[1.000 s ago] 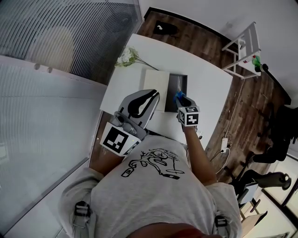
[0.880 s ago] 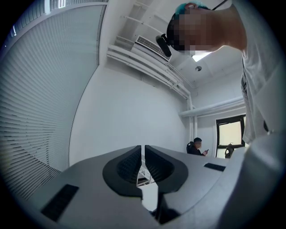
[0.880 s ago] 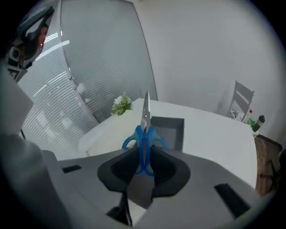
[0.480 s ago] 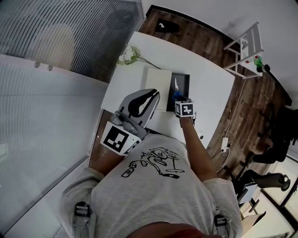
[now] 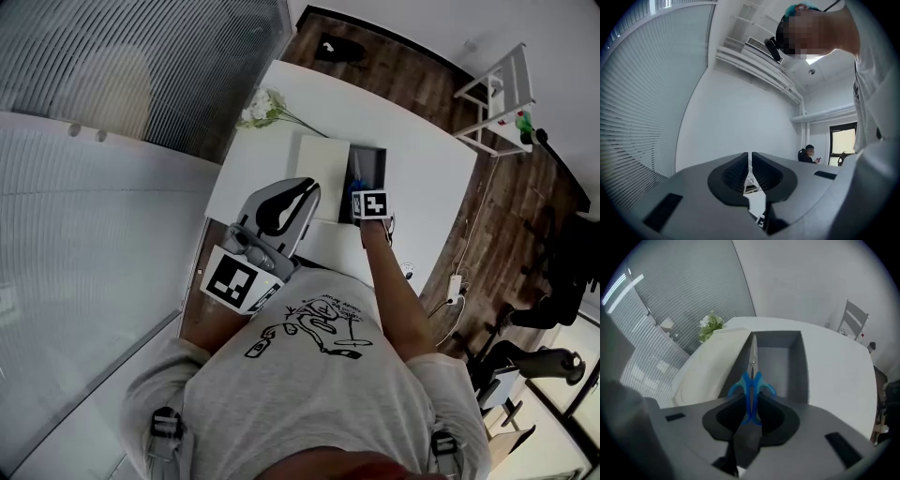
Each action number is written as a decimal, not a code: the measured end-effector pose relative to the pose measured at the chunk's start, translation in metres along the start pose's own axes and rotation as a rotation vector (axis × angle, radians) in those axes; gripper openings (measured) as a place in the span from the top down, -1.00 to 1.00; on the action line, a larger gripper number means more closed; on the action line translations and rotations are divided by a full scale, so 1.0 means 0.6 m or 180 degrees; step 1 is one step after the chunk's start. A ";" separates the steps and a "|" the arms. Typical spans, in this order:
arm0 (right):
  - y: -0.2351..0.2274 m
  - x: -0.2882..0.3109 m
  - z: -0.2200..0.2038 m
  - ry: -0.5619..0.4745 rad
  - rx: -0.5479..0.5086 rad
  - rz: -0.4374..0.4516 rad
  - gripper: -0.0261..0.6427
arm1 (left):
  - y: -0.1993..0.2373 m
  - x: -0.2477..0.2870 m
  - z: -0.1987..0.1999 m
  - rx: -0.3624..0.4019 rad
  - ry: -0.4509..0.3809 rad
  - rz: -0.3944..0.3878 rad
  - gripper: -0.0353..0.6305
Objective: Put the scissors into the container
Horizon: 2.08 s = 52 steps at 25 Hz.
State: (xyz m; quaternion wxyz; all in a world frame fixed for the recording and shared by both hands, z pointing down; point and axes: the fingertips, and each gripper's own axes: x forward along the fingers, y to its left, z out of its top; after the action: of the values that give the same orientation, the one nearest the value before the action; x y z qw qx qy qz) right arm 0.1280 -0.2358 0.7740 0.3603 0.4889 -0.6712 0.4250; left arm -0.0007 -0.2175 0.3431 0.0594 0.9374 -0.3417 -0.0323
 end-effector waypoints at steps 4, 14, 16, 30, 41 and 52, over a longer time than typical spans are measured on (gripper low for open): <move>0.011 0.011 -0.003 0.0082 0.0104 0.0060 0.66 | 0.004 -0.002 -0.003 -0.0024 0.0013 0.0012 0.78; -0.002 0.036 -0.024 0.0280 0.0246 -0.0075 0.66 | 0.014 -0.008 -0.006 -0.0056 0.0046 0.0061 0.78; -0.004 0.039 -0.025 0.0290 0.0261 -0.0099 0.66 | 0.015 -0.009 -0.006 -0.0058 0.0043 0.0063 0.78; -0.005 0.042 -0.025 0.0268 0.0251 -0.0124 0.64 | 0.016 -0.017 -0.007 -0.0031 0.0058 0.0084 0.78; -0.001 0.036 -0.025 0.0201 0.0288 -0.0099 0.61 | 0.010 -0.025 -0.006 0.0009 0.0065 0.0081 0.78; 0.009 -0.040 0.023 -0.0272 0.0128 -0.0042 0.62 | -0.008 -0.023 0.000 0.0022 0.0021 0.0003 0.78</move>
State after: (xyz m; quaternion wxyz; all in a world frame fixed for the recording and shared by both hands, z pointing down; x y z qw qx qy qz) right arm 0.1281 -0.2394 0.7461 0.3242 0.5182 -0.6741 0.4147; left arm -0.0081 -0.2050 0.3430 0.0573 0.9375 -0.3420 -0.0279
